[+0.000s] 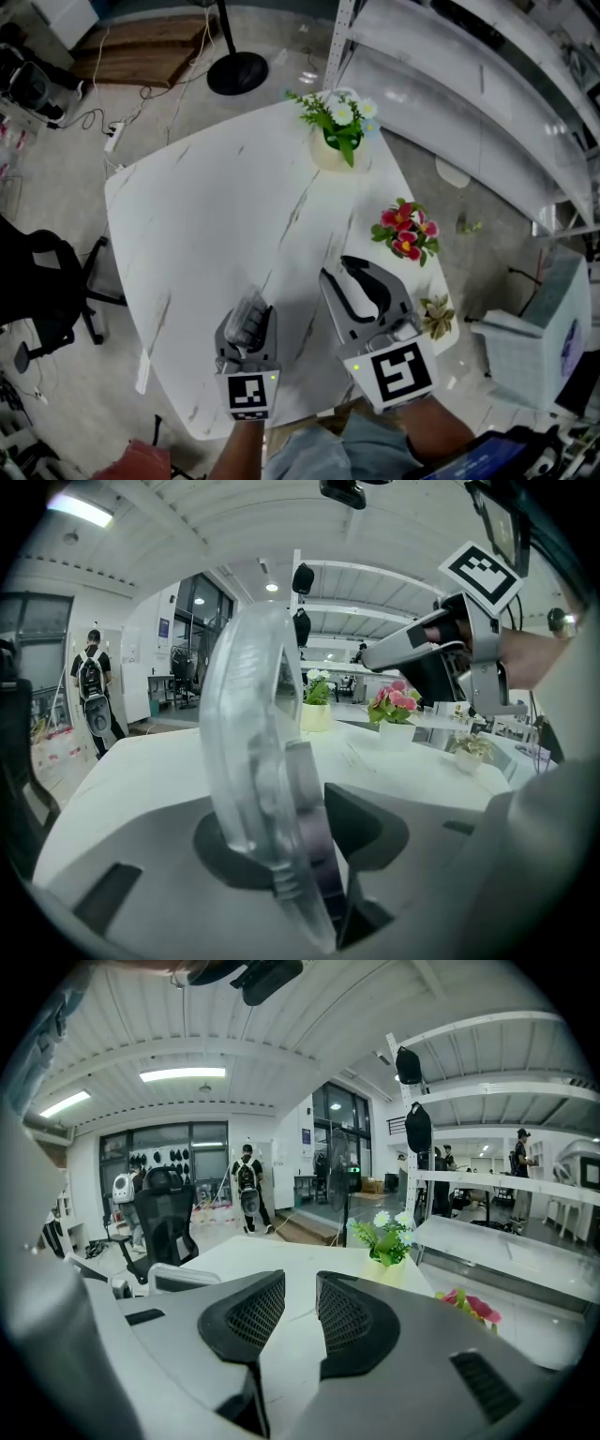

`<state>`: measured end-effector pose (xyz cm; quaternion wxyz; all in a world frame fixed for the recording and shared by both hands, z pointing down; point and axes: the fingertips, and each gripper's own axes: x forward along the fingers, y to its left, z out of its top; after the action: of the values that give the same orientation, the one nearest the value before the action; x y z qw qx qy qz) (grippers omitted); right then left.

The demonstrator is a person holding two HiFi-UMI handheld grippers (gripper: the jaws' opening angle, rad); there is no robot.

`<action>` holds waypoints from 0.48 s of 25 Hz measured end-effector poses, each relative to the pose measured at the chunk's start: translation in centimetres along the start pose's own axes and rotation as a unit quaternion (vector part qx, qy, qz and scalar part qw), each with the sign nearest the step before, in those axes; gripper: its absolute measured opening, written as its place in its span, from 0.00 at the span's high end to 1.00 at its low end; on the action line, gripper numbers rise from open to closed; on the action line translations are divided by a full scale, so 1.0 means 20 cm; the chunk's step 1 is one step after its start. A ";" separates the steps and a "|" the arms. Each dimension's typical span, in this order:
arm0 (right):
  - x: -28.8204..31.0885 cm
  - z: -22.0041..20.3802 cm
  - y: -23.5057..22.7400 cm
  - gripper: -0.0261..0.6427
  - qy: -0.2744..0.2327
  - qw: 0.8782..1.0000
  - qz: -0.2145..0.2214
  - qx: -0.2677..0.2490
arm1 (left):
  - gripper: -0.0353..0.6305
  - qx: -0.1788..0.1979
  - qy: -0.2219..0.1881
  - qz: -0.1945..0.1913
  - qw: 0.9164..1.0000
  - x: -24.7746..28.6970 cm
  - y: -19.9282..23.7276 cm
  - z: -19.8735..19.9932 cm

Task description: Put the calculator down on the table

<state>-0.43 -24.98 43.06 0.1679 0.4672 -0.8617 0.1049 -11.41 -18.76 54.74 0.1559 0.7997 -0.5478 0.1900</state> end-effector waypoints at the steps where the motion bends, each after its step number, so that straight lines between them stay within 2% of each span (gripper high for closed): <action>1: 0.00 0.00 0.00 0.78 0.001 1.000 0.000 0.000 | 0.70 0.000 -0.001 0.001 1.000 0.00 0.01 0.00; 3: 0.01 -0.01 0.00 0.78 0.004 1.000 0.000 0.000 | 0.69 -0.001 -0.004 0.001 1.000 0.00 0.01 0.00; 12: 0.04 0.00 0.02 0.78 0.007 1.000 0.003 -0.001 | 0.51 -0.020 -0.003 0.003 1.000 0.02 0.06 0.00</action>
<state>-1.08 -25.39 43.39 0.1746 0.4639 -0.8618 0.1077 -12.43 -19.45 55.03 0.1693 0.7956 -0.5541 0.1774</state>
